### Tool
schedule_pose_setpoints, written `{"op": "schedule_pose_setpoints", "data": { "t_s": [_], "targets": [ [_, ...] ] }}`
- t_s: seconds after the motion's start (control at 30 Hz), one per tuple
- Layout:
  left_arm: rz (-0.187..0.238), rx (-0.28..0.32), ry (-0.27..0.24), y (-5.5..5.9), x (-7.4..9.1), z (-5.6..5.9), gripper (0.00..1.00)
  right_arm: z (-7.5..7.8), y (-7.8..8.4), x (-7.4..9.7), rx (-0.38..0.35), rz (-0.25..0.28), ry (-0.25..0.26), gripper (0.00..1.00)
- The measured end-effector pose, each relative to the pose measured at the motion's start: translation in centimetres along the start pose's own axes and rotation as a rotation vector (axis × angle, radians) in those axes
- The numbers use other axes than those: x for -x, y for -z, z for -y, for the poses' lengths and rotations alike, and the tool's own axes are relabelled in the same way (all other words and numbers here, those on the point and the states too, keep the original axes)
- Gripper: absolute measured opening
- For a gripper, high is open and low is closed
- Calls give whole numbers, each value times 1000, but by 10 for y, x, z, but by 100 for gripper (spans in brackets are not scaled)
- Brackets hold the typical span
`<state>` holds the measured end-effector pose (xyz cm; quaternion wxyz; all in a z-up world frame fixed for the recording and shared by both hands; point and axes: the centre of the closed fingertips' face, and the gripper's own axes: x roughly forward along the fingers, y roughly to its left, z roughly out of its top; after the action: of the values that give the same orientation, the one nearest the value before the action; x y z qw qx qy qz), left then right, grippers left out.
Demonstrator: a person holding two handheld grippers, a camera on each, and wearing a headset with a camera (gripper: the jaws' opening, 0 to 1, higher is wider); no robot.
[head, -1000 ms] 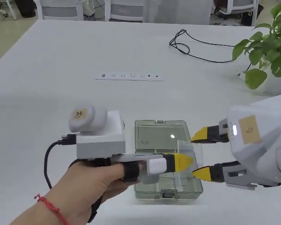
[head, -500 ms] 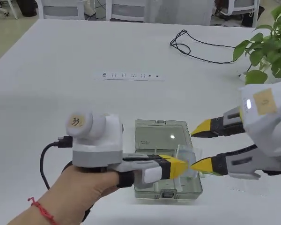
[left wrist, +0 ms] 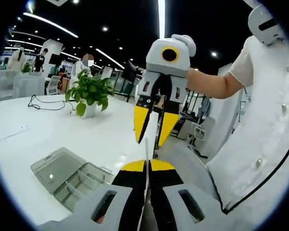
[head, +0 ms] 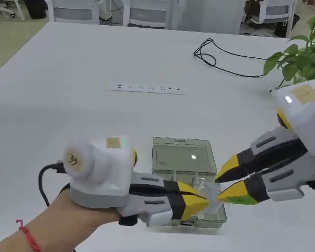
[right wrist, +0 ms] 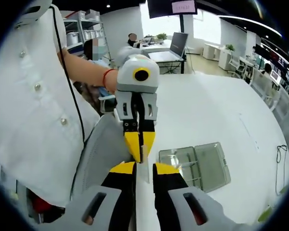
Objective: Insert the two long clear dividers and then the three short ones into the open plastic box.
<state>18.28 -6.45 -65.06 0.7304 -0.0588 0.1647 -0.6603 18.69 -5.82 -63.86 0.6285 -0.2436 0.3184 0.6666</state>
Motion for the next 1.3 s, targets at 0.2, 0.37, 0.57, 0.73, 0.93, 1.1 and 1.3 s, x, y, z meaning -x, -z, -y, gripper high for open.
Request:
{"op": "schedule_pose_setpoints", "data": {
  "t_s": [0.2,0.37,0.57,0.73,0.93,1.1,1.3],
  "targets": [
    [2,-35,40,-1,1,9,0,-12,-2,-6,-16,5,-83,7],
    [12,-50,49,-2,2,11,0,-16,-2,-8,-7,-3,-108,4],
    [-7,-68,48,2,2,13,0,-18,1,-12,-11,-11,-132,3],
    [-7,-70,38,4,4,12,0,-19,1,-14,-12,-13,-134,3],
    [-11,-73,23,6,6,9,0,-19,-1,-17,-12,-16,-130,3],
    [-16,-58,3,8,9,6,2,-17,-2,-18,-14,-17,-121,3],
    [-22,-62,-25,11,14,1,8,-12,-4,-17,-16,-12,-108,3]
  ]
}}
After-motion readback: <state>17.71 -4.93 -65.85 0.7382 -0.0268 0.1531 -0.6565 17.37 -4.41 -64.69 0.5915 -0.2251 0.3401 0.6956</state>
